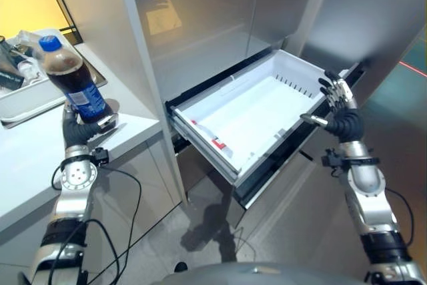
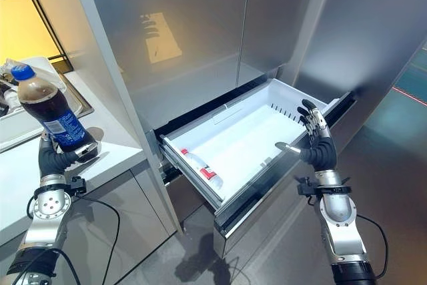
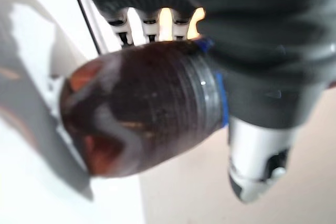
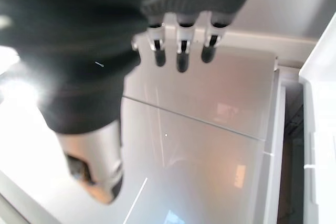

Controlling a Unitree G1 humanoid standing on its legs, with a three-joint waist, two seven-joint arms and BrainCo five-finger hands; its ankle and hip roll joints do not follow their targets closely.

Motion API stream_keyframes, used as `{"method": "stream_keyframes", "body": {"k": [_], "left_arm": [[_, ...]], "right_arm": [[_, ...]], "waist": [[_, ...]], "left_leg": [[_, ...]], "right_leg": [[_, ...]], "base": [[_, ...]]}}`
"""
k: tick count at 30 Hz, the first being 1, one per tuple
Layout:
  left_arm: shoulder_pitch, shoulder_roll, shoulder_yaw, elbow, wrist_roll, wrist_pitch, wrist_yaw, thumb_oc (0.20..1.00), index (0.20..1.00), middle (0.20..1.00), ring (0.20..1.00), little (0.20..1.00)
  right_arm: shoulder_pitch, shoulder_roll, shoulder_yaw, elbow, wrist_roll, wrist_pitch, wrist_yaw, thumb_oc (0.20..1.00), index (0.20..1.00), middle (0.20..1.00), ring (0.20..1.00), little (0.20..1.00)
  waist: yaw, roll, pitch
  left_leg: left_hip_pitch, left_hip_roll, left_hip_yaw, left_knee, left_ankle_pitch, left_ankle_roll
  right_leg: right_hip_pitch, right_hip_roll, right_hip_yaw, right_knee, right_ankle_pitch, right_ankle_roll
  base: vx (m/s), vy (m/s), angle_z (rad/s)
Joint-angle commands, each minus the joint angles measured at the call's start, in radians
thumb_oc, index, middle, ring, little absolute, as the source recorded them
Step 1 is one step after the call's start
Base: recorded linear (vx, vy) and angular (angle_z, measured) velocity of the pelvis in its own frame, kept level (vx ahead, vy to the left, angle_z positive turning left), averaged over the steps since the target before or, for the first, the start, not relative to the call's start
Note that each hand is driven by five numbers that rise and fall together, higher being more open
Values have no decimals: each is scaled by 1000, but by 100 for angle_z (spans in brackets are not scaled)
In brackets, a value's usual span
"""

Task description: Take the drinks into the refrigerator

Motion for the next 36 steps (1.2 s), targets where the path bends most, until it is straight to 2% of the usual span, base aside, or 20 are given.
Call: {"method": "stream_keyframes", "body": {"k": [1, 14, 15, 16, 17, 18, 27, 36], "left_arm": [[-162, 76, -33, 77, -9, -22, -19, 1000, 1000, 1000, 1000, 1000], [-237, 59, -104, 126, -79, -11, -83, 1000, 1000, 1000, 1000, 1000], [-262, 43, -122, 142, -105, -10, -92, 758, 758, 758, 758, 758], [-263, 43, -123, 143, -106, -10, -93, 758, 758, 758, 758, 758], [-276, 34, -135, 142, -123, -12, -103, 241, 241, 241, 241, 241], [-284, 28, -144, 141, -137, -14, -112, 200, 200, 200, 200, 200], [-309, -5, -182, 136, -154, -12, -145, 200, 200, 200, 200, 200], [-308, -28, -177, 134, -187, -20, -157, 200, 200, 200, 200, 200]], "right_arm": [[-41, -44, -8, -68, 38, -29, 4, 1000, 1000, 1000, 1000, 1000], [-41, -37, 9, -69, 55, -21, 22, 1000, 1000, 1000, 1000, 1000], [-39, -37, 16, -71, 57, -19, 26, 1000, 1000, 1000, 1000, 1000], [-39, -37, 16, -71, 57, -19, 26, 1000, 1000, 1000, 1000, 1000], [-41, -36, 20, -72, 56, -19, 25, 1000, 1000, 1000, 1000, 1000], [-43, -37, 20, -71, 55, -19, 24, 1000, 1000, 1000, 1000, 1000], [-44, -28, 25, -73, 52, -18, 30, 1000, 1000, 1000, 1000, 1000], [-39, -21, 28, -77, 47, -20, 38, 1000, 1000, 1000, 1000, 1000]], "waist": [[-19, -13, 0], [-33, -22, -5], [-37, -25, -8], [-37, -25, -7], [-39, -26, -8], [-40, -26, -8], [-46, -25, -11], [-49, -17, -12]], "left_leg": [[20, -43, -53, 5, -82, 78], [28, -44, -45, 2, -86, 82], [31, -44, -42, 2, -86, 82], [31, -44, -42, 2, -86, 82], [31, -45, -42, 2, -86, 83], [32, -46, -42, 2, -86, 83], [33, -51, -42, 1, -87, 86], [35, -54, -39, 1, -86, 88]], "right_leg": [[-4, 30, -6, 117, -121, -22], [-3, 32, 12, 111, -113, -18], [-1, 31, 12, 109, -112, -17], [0, 31, 12, 109, -112, -17], [0, 31, 13, 108, -110, -16], [1, 30, 14, 107, -109, -16], [4, 27, 16, 105, -106, -16], [7, 24, 23, 100, -103, -15]], "base": [[11, 7, -4], [0, 0, 0], [0, 0, 0], [0, 0, 0], [0, 0, 0], [0, 0, 0], [-2, 2, -1], [0, 0, 0]]}}
